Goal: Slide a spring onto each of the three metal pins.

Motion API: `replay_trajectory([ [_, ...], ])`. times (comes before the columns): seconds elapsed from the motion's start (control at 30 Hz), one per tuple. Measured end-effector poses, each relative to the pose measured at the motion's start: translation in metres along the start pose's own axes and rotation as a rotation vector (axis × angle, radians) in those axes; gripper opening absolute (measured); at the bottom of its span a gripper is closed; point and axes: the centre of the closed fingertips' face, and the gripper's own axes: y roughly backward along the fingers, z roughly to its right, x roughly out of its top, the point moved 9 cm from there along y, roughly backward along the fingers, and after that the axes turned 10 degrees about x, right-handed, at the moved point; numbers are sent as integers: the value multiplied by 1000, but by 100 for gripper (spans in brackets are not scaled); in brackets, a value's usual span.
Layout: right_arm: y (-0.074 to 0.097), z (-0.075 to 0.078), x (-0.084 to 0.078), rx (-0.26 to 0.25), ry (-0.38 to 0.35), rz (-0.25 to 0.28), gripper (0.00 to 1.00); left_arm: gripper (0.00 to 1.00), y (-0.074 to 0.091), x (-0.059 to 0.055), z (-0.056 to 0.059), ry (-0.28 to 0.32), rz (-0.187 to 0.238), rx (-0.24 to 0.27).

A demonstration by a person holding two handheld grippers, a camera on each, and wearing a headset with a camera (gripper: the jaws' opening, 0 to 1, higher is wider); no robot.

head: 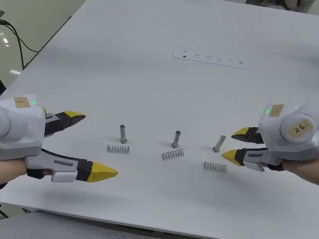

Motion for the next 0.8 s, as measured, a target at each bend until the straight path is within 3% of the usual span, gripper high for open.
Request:
replay_trajectory([
  [0.1, -5, -1, -6, 36, -3, -10, 28, 98, 1, 0, 0, 2, -1, 3],
  [0.2, -9, -3, -10, 67, 80, -52, 25, 98, 2, 0, 1, 1, -1, 2],
  [0.37, -18, -8, -14, 107, 129, -99, 24, 98, 3, -1, 1, 3, -3, 1],
  [0.53, -25, -10, -14, 149, 168, -109, 22, 98, 4, -3, 1, 5, -5, 3],
  [0.63, -29, -10, -14, 175, 169, -126, 21, 98, 4, -4, 2, 6, -7, -3],
  [0.67, -31, -13, -14, 210, 164, -124, 20, 98, 4, -5, 2, 2, -15, -4],
  [0.8, -38, -10, -18, 221, 154, -130, 19, 98, 5, -5, 2, 4, -13, -7],
])
